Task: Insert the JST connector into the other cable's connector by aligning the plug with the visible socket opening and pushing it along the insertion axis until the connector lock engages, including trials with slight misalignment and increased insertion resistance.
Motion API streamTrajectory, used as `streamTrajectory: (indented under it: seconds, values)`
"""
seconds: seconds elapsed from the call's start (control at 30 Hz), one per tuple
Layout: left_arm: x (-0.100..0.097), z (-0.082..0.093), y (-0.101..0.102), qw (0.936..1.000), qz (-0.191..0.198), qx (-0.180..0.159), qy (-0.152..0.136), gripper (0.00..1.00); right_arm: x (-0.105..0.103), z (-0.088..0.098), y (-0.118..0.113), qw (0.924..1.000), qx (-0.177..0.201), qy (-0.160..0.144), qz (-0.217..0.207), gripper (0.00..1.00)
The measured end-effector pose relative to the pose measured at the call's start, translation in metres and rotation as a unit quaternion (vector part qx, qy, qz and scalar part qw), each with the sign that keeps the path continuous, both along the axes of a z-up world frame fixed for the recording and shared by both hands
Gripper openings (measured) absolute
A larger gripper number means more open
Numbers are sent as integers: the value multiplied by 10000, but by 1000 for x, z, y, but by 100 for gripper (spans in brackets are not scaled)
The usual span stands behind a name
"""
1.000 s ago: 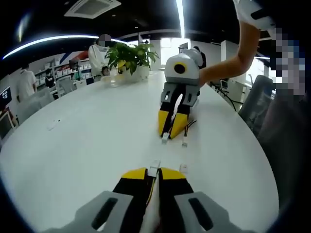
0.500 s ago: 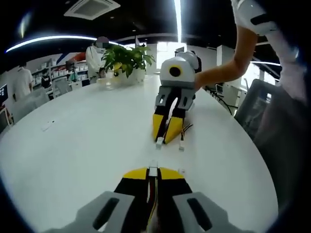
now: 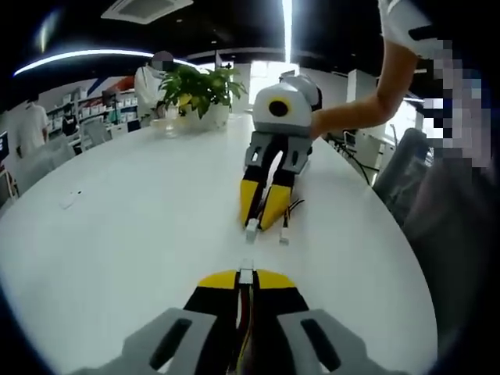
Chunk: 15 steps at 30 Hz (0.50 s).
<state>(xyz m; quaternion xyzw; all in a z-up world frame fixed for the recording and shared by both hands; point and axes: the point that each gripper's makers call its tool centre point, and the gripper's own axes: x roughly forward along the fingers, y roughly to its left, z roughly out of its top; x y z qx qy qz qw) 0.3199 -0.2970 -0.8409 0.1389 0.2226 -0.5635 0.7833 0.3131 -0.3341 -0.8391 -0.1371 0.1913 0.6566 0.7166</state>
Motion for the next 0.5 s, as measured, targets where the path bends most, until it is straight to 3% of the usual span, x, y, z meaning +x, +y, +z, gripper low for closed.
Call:
streamTrajectory:
  seconds: [0.5]
  values:
    - [-2,26,-6,9994,-244,14,-229,0,-2,21,8,9995,19,-192,244,4]
